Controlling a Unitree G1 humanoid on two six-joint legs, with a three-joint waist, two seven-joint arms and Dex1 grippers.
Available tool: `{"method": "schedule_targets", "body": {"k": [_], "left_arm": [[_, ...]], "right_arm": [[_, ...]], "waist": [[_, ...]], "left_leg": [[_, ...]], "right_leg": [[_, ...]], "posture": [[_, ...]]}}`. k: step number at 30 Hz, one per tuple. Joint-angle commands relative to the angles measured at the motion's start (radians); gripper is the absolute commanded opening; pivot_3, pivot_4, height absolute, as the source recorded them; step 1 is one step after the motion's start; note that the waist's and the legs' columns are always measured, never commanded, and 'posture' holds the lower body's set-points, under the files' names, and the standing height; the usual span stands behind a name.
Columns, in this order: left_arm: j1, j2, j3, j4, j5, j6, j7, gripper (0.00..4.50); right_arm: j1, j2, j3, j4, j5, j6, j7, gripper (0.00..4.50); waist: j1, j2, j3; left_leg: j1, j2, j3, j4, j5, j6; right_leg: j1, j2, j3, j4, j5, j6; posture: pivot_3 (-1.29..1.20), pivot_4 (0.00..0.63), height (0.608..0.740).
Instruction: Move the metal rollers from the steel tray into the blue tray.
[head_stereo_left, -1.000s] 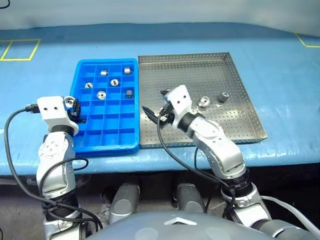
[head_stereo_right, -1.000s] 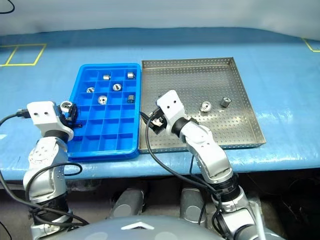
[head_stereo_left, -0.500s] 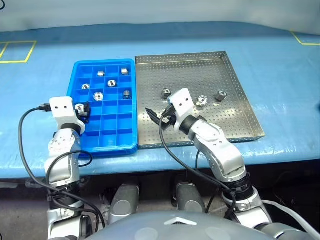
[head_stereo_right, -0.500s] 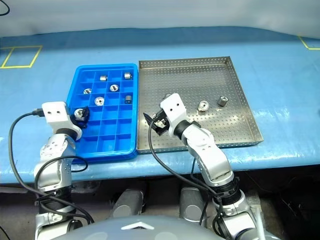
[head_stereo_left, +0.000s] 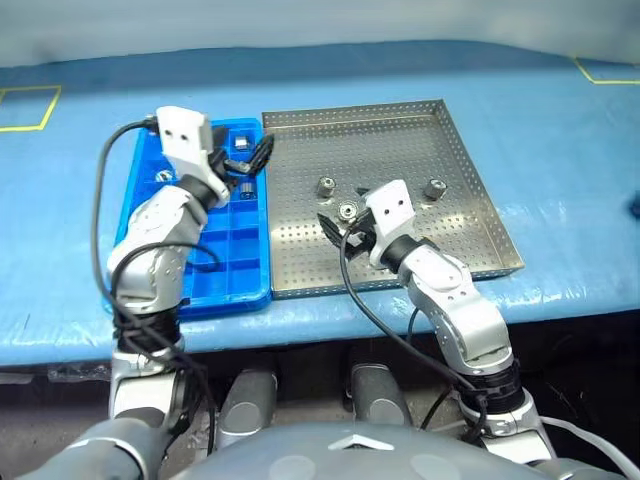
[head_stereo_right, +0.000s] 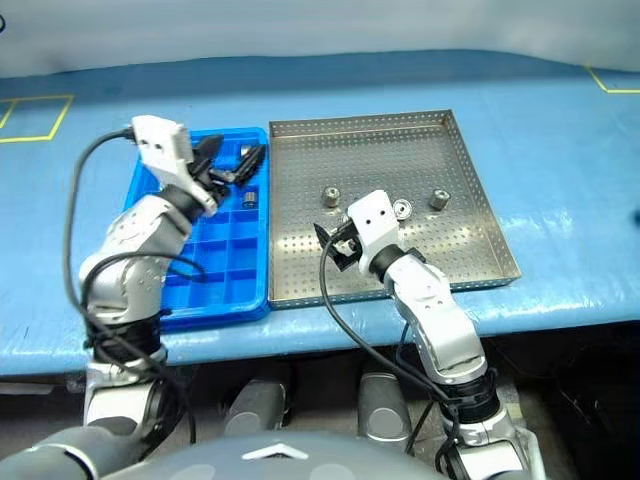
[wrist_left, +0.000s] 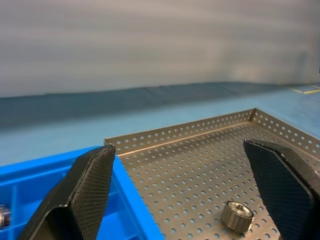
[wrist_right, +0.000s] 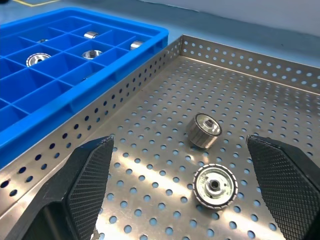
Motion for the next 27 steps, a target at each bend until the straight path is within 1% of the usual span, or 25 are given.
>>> {"method": "schedule_targets", "body": {"k": [1, 5, 8, 13, 18, 21, 23, 25, 27], "left_arm": [[-0.109, -0.029, -0.077, 0.224, 0.103, -0.112, 0.030, 4.48], [-0.220, -0.083, -0.140, 0.515, 0.172, -0.232, 0.015, 4.48], [-0.280, -0.111, -0.174, 0.677, 0.215, -0.310, -0.013, 4.48], [-0.348, -0.135, -0.211, 0.864, 0.274, -0.384, -0.034, 4.48], [-0.381, -0.134, -0.246, 0.981, 0.344, -0.417, -0.018, 4.48], [-0.391, -0.131, -0.266, 1.028, 0.387, -0.412, -0.007, 3.85], [-0.386, -0.129, -0.272, 1.012, 0.391, -0.405, -0.031, 3.26], [-0.377, -0.127, -0.264, 0.979, 0.383, -0.403, -0.042, 2.56], [-0.360, -0.122, -0.236, 0.915, 0.361, -0.394, -0.039, 1.89]], "right_arm": [[0.013, 0.004, -0.010, -0.056, -0.014, -0.021, -0.019, 4.50], [0.041, 0.014, -0.006, -0.081, -0.026, -0.018, -0.038, 4.50], [0.056, 0.017, -0.001, -0.094, -0.036, -0.016, -0.050, 4.50], [0.073, 0.032, -0.010, -0.109, -0.041, -0.014, -0.069, 4.50], [0.084, 0.044, -0.010, -0.119, -0.044, -0.013, -0.079, 4.50], [0.089, 0.049, -0.010, -0.121, -0.044, -0.016, -0.086, 4.50], [0.086, 0.055, -0.012, -0.119, -0.043, -0.018, -0.090, 4.50], [0.082, 0.059, -0.014, -0.116, -0.041, -0.017, -0.091, 4.50], [0.074, 0.062, -0.014, -0.109, -0.040, -0.017, -0.089, 4.50]], "waist": [[-0.004, 0.000, 0.000], [-0.016, 0.000, 0.000], [-0.032, 0.000, 0.000], [-0.054, -0.001, 0.000], [-0.068, -0.001, 0.000], [-0.074, -0.001, 0.000], [-0.077, -0.001, 0.000], [-0.083, -0.001, 0.000], [-0.087, -0.001, 0.000]], "left_leg": [[0.000, 0.000, 0.000, 0.000, 0.000, 0.000], [-0.001, 0.000, 0.001, 0.000, 0.000, 0.001], [-0.001, 0.000, 0.001, 0.000, -0.001, 0.001], [-0.002, 0.000, 0.003, 0.000, -0.001, 0.002], [-0.002, 0.000, 0.003, 0.001, -0.001, 0.002], [-0.002, 0.000, 0.003, 0.001, -0.001, 0.002], [-0.002, 0.000, 0.003, 0.002, -0.001, 0.002], [-0.001, 0.000, 0.003, 0.002, -0.001, 0.002], [-0.001, 0.000, 0.003, 0.002, -0.001, 0.002]], "right_leg": [[0.000, 0.000, 0.000, 0.000, 0.000, 0.000], [0.000, 0.000, 0.001, -0.001, 0.000, 0.001], [0.000, 0.000, 0.001, -0.003, 0.000, 0.001], [-0.002, -0.001, 0.001, -0.003, 0.000, 0.001], [-0.002, -0.001, 0.001, -0.003, 0.000, 0.001], [-0.001, -0.001, 0.001, -0.003, 0.001, 0.002], [0.000, -0.001, 0.001, -0.002, 0.001, 0.003], [-0.001, -0.001, 0.002, -0.002, 0.002, 0.004], [-0.001, -0.001, 0.002, -0.002, 0.002, 0.004]], "posture": [[-0.07, 0.150, 0.740], [-0.11, 0.150, 0.740], [-0.14, 0.150, 0.740], [-0.18, 0.150, 0.740], [-0.19, 0.150, 0.740], [-0.19, 0.150, 0.740], [-0.19, 0.150, 0.740], [-0.18, 0.150, 0.740], [-0.17, 0.150, 0.740]]}}
